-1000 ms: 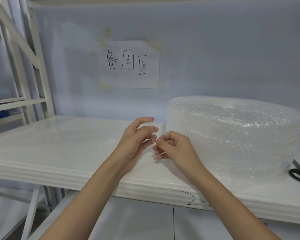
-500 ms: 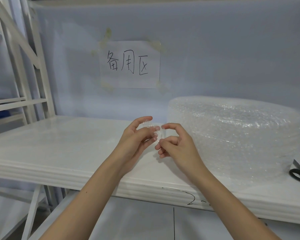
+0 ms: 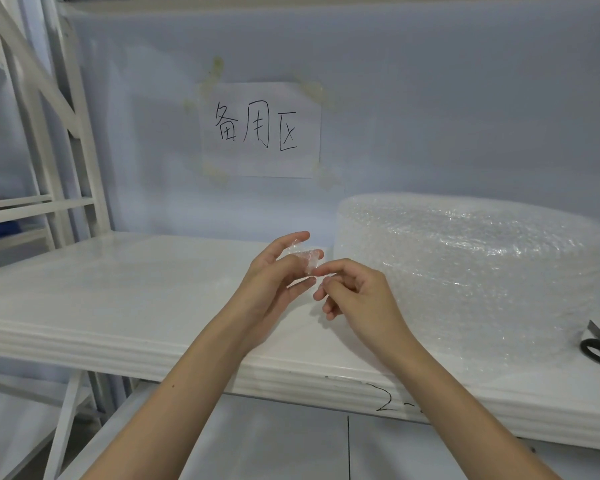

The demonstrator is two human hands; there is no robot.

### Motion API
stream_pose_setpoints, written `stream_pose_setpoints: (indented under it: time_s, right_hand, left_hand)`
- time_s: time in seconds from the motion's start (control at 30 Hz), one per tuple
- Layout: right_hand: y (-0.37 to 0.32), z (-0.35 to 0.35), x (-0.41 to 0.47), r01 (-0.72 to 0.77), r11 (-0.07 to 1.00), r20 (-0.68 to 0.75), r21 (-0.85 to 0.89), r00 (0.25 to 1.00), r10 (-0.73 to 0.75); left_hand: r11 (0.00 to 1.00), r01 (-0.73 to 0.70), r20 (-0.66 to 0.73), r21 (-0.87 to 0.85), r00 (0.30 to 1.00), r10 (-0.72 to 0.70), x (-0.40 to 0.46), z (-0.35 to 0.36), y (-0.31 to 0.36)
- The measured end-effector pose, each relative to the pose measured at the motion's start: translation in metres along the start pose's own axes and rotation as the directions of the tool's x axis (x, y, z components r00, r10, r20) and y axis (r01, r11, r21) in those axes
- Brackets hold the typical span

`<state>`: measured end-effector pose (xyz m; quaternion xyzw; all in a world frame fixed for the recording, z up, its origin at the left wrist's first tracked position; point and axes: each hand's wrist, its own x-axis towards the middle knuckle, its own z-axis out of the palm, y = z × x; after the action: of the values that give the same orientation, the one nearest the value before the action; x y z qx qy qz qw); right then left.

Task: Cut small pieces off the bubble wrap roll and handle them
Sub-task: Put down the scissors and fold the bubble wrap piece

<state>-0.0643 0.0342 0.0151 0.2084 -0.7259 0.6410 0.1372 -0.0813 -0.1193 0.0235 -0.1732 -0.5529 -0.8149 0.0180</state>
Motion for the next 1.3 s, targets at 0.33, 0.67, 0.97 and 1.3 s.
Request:
stream_pose_setpoints:
  time_s: [0.33,0.67,0.97,1.3]
  right_hand:
    - [0.0001,0.0004,0.0001,-0.014,1.000,0.009,-0.007,1.000,0.014]
    - [0.0013,-0.0006,0.0006,-0.054,0.998,-0.003,0.010,0.999,0.054]
    - [0.0022,0.0010,0.0019,-0.070,0.998,-0.033,-0.006,0.997,0.070]
    - [0.0034,0.0001,0.0068,-0.016,0.997,-0.064,-0.076,0.998,0.011]
  left_hand:
    - [0.999,-0.026,-0.072,0.029,0.997,0.028,-0.0004,-0.0008,-0.0014]
    - [0.999,-0.018,-0.031,0.039,0.999,0.019,-0.0003,-0.0026,-0.0003]
    - [0.999,-0.011,-0.013,0.050,1.000,0.012,-0.0002,-0.0010,-0.0006]
    - [0.999,0.010,-0.047,-0.049,0.999,-0.012,0.0021,-0.0020,-0.0004]
